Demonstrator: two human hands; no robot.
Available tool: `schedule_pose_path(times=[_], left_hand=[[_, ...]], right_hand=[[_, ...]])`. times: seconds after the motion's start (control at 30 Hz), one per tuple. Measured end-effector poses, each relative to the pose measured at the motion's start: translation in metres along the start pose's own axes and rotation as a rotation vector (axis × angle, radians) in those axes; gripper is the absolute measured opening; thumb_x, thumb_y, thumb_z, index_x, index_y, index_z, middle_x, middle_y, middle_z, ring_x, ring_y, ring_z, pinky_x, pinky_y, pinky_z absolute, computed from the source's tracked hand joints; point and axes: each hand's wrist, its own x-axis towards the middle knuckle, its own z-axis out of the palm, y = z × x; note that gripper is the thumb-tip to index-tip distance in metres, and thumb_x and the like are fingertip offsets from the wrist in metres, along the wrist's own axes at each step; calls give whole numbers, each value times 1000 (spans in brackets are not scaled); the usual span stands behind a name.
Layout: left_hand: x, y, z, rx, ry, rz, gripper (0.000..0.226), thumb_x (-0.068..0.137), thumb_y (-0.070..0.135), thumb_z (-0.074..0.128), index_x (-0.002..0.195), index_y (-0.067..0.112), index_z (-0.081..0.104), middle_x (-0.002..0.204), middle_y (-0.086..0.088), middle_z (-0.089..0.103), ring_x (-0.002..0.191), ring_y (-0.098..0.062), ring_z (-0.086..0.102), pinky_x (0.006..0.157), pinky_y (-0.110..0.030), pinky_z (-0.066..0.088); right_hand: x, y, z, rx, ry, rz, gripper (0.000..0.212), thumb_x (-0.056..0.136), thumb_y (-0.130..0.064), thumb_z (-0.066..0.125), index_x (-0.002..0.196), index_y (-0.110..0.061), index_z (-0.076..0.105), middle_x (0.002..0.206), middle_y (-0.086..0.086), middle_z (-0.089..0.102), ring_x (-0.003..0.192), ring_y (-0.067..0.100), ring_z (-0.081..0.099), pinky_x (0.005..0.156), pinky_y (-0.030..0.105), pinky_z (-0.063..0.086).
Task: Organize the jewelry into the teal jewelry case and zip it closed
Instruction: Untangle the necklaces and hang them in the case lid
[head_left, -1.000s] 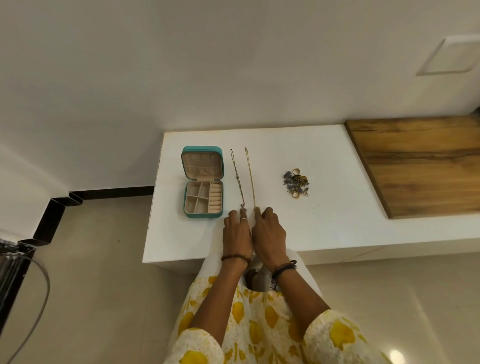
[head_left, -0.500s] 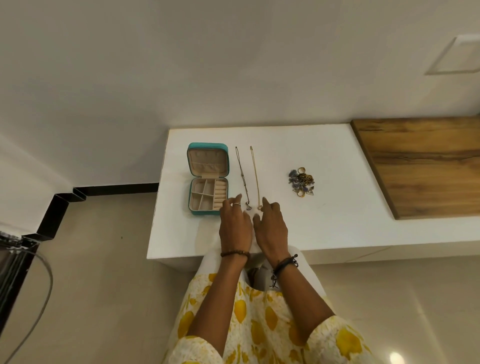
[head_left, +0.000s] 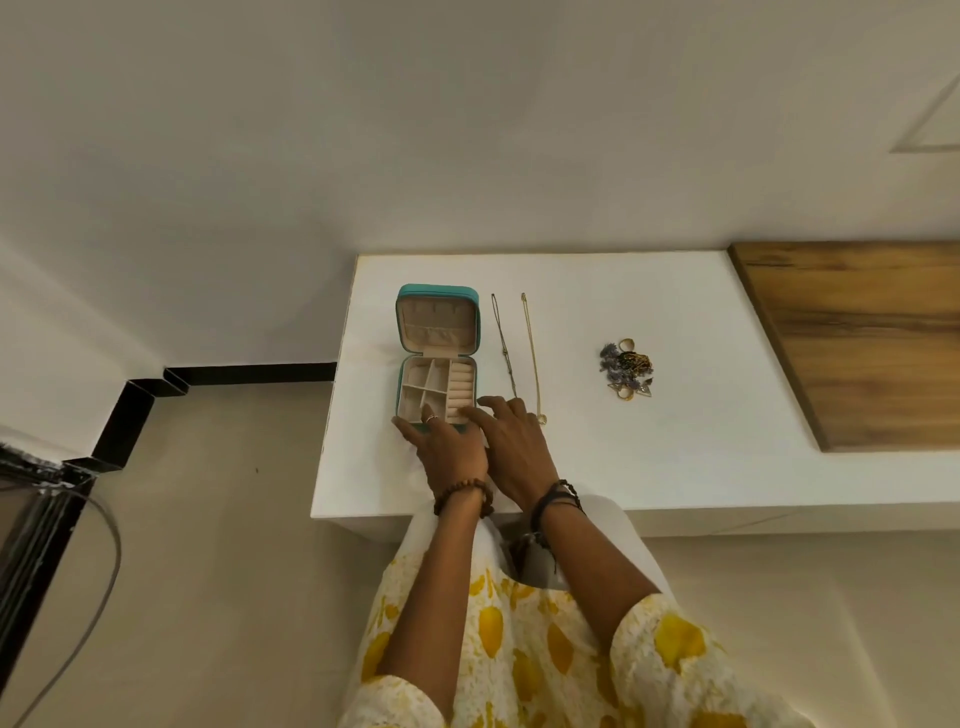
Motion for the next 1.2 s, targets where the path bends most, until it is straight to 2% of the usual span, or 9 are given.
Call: schedule_pose_path(times=[0.23, 0.4, 0.47, 0.53, 0.6, 0.7, 0.83, 0.97, 1.2], left_hand=[[-10, -4, 2, 81, -26, 14, 59, 87, 23, 58, 137, 6, 33, 145, -11, 16, 126, -29, 37, 94, -38, 44], [-14, -5, 3, 96, 0, 14, 53, 86, 23, 59, 132, 9, 37, 139, -11, 24, 121, -29, 39, 88, -40, 47], [-16, -4, 7, 126, 93, 108, 49, 84, 20, 62, 128, 9, 42, 141, -11, 25, 123, -29, 39, 90, -41, 49], [-18, -3, 12, 140, 158, 256, 42, 85, 17, 61, 124, 8, 47, 143, -12, 28, 127, -28, 37, 94, -39, 48], [-21, -2, 19, 129, 111, 385, 30, 89, 15, 55, 118, 9, 53, 139, -10, 38, 128, -24, 38, 95, -32, 45], [-21, -2, 33, 115, -38, 464, 18, 91, 10, 48, 103, 13, 60, 118, -5, 56, 114, -19, 51, 85, -20, 41], [-14, 0, 47, 143, -98, 390, 20, 92, 9, 45, 105, 12, 60, 115, -4, 58, 108, -20, 56, 88, -30, 46], [-7, 1, 48, 115, -83, 305, 24, 91, 7, 45, 108, 11, 61, 116, -5, 62, 108, -21, 57, 91, -30, 45], [-6, -1, 50, 99, -125, 239, 23, 92, 9, 48, 109, 10, 63, 114, -8, 65, 106, -22, 60, 92, -31, 47]], right_hand=[[3, 11, -4, 77, 89, 108, 38, 94, -21, 49, 132, -18, 49, 139, 0, 49, 124, 21, 38, 96, 30, 32], [-1, 22, -5, 152, 113, 110, 37, 93, -20, 52, 130, -18, 51, 135, 1, 53, 119, 21, 42, 93, 28, 35], [-3, 29, -9, 324, 225, 171, 34, 93, -16, 53, 127, -16, 54, 130, 5, 56, 114, 22, 47, 91, 28, 38], [-6, 41, -16, 500, 359, 302, 28, 93, -12, 52, 120, -11, 59, 120, 10, 61, 105, 22, 56, 84, 21, 39], [-9, 54, -23, 528, 417, 431, 21, 92, -11, 52, 107, -5, 65, 108, 12, 67, 95, 21, 60, 72, 14, 33], [-10, 65, -26, 498, 358, 529, 19, 91, -13, 53, 94, -3, 69, 96, 12, 70, 81, 19, 58, 57, 17, 30], [-5, 66, -23, 428, 286, 550, 17, 89, -14, 57, 89, -2, 69, 93, 12, 70, 85, 23, 61, 67, 23, 35], [0, 62, -22, 379, 221, 560, 18, 84, -24, 66, 85, -6, 68, 88, 7, 68, 74, 15, 53, 64, 25, 34], [8, 58, -15, 354, 159, 624, 18, 82, -27, 67, 89, -10, 65, 96, 7, 66, 86, 22, 60, 65, 26, 38]])
